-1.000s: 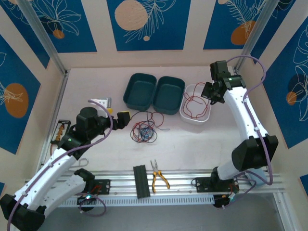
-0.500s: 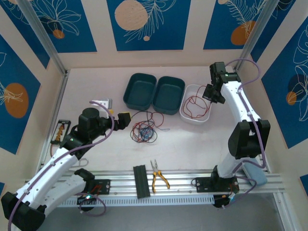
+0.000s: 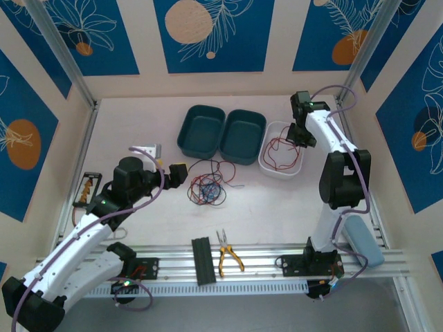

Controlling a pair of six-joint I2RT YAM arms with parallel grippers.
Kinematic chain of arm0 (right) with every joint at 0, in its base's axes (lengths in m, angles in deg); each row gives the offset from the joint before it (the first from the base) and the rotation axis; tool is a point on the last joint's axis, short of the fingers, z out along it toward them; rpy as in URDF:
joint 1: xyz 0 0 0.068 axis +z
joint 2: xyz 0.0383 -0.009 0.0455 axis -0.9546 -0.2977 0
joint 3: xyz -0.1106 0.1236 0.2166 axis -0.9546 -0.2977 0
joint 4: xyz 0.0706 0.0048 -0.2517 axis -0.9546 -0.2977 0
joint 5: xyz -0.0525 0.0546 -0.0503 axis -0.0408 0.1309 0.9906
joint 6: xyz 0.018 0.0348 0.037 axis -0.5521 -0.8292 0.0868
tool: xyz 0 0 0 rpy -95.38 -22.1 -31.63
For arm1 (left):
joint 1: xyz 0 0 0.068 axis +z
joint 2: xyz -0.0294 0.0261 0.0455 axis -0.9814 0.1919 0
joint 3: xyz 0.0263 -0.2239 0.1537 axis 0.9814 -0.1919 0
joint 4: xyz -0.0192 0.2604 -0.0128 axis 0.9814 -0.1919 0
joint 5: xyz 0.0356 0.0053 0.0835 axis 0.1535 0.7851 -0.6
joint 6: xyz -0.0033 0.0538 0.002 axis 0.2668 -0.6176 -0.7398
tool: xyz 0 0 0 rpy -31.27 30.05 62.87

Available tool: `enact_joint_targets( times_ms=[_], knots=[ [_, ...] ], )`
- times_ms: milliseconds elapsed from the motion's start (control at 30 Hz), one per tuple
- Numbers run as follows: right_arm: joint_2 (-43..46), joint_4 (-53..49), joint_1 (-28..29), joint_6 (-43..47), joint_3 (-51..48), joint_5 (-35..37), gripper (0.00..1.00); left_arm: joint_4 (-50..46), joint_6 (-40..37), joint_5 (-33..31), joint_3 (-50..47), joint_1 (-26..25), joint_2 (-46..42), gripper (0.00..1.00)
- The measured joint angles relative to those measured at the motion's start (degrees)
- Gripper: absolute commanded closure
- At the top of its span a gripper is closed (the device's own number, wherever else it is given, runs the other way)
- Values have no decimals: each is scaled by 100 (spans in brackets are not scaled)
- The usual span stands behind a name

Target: Untangle the cables

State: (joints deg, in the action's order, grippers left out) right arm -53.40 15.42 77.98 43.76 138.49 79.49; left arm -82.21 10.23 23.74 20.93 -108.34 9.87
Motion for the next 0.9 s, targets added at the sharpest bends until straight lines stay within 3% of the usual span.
enact_joint_targets(
  times_ms=[267,567,900],
  knots=[
    [-275,96,153,-15,107,284,94,-2,-2,-2,-13,0,-4,0],
    [-629,179,177,-17,201,420,70,-2,0,-4,-52,0,-4,0],
    [-645,184,188,9,243,470,63,-2,0,-11,-52,0,-4,0]
  ],
)
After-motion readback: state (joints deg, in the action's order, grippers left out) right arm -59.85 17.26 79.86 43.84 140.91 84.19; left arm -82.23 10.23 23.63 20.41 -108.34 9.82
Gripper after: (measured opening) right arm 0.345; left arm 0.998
